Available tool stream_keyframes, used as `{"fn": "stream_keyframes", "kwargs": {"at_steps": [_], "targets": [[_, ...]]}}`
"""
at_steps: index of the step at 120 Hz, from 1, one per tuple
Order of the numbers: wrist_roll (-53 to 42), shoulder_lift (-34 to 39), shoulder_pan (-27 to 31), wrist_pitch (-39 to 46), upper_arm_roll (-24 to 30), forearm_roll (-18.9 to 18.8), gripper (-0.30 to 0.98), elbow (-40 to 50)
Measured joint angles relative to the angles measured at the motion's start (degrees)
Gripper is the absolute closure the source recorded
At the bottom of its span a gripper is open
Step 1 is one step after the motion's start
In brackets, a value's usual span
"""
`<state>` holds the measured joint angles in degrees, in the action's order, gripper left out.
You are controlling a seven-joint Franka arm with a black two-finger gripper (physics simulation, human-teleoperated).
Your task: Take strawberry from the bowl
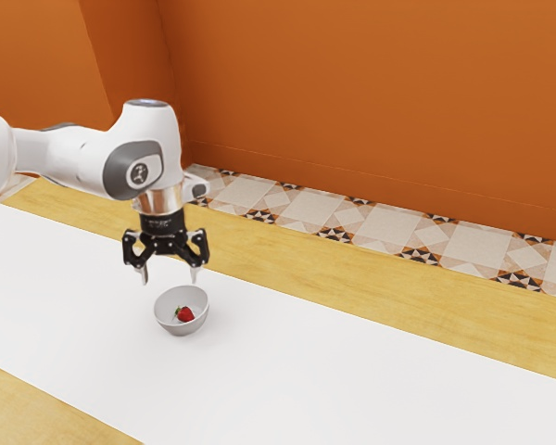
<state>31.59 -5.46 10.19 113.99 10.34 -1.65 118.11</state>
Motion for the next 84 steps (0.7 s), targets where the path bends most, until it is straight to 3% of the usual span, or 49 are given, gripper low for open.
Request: {"fn": "stream_keyframes", "kwargs": {"at_steps": [15,29,84], "targets": [[1.57,-0.12,0.98,1.79,-0.06,0.11,0.23,0.75],[2.77,-1.65,1.47,4.84,-0.14,0.40,0.31,2.41],[10.50,-2.52,1.90,13.55,-0.15,4.34,0.38,6.79]]}}
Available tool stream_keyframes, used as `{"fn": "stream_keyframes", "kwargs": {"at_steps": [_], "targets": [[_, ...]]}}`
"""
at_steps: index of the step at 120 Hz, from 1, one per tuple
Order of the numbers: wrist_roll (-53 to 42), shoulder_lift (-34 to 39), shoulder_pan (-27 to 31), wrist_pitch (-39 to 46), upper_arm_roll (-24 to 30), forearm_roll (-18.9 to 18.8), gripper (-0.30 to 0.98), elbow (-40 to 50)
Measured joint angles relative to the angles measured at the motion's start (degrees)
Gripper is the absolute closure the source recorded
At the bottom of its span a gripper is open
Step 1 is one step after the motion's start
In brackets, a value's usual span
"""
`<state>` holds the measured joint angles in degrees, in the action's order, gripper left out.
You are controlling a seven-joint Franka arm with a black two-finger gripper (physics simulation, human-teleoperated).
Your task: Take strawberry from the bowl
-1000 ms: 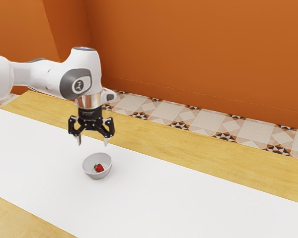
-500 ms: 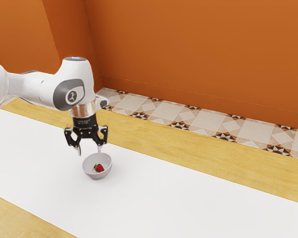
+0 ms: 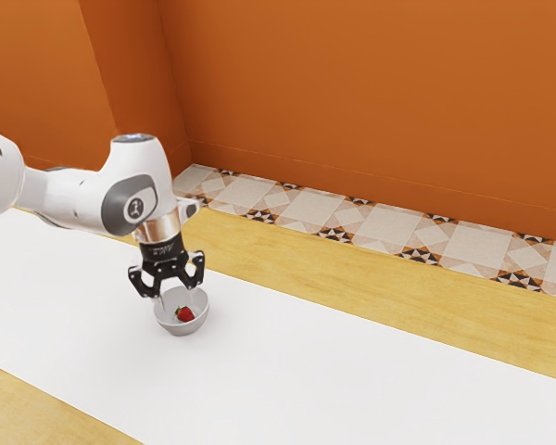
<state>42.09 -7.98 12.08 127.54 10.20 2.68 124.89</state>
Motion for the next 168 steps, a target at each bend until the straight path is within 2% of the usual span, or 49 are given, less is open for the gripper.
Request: {"fn": "stream_keyframes", "kwargs": {"at_steps": [107,142,168], "targets": [[10.00,-6.62,1.62,6.53,-0.09,-0.15,0.38,-1.05],[11.13,-7.90,1.60,7.36,-0.09,-0.41,0.47,-1.82],[11.72,-8.62,1.72,7.76,-0.13,-0.19,0.47,-1.83]]}}
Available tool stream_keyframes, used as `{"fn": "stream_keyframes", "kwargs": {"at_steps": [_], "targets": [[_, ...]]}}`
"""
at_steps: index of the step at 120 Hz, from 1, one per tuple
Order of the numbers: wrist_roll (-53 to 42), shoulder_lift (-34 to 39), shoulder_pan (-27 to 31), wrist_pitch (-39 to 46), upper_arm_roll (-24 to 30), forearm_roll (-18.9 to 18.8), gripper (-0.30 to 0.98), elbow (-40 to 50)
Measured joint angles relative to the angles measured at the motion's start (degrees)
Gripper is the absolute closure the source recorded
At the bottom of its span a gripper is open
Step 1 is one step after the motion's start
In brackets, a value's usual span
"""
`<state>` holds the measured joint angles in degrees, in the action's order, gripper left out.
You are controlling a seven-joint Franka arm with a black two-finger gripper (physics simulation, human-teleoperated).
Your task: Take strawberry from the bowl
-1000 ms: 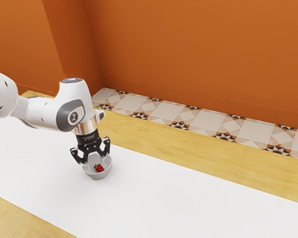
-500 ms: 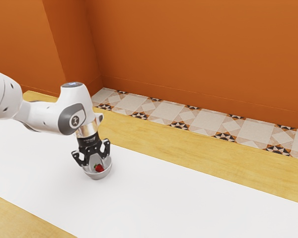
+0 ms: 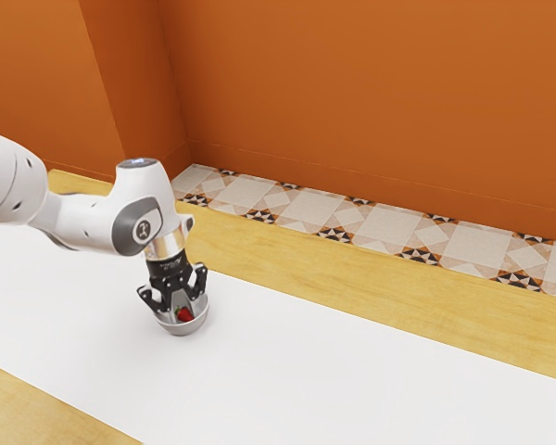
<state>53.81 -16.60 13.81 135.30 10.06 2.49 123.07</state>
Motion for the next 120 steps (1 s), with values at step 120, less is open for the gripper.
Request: {"fn": "stream_keyframes", "kwargs": {"at_steps": [120], "targets": [[1.86,-0.68,-0.07,0.85,-0.04,-0.15,0.53,0.00]]}}
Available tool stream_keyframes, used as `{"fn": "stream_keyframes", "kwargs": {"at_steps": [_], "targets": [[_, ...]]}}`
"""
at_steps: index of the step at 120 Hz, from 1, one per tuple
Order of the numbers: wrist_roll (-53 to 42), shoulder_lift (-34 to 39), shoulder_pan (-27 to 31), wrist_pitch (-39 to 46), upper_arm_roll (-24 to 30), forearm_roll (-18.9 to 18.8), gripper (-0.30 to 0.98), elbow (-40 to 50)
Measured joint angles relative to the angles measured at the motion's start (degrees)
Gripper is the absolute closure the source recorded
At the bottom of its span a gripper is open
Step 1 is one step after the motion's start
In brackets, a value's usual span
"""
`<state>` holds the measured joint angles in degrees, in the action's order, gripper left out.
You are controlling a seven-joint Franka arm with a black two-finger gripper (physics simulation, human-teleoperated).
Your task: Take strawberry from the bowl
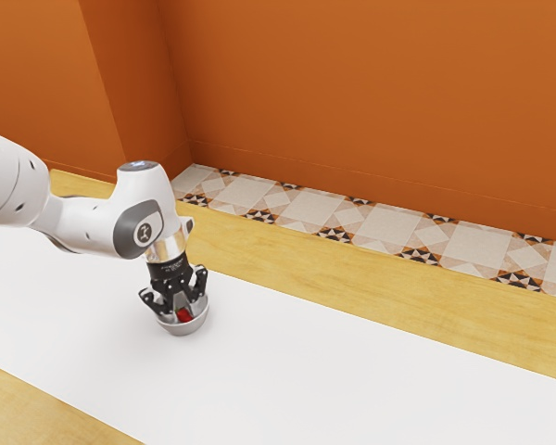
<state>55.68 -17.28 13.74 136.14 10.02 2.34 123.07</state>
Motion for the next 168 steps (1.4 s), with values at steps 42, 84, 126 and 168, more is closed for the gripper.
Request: {"fn": "stream_keyframes", "kwargs": {"at_steps": [42,84,126,168], "targets": [[0.85,2.59,-0.30,-0.35,-0.06,-0.28,0.59,0.00],[3.13,8.88,-10.90,-3.30,0.21,-1.51,0.63,0.52],[6.87,3.39,-15.21,-3.59,0.23,-2.62,0.56,0.03],[-3.76,22.24,-11.01,-16.32,1.00,-7.79,0.11,-10.36]]}}
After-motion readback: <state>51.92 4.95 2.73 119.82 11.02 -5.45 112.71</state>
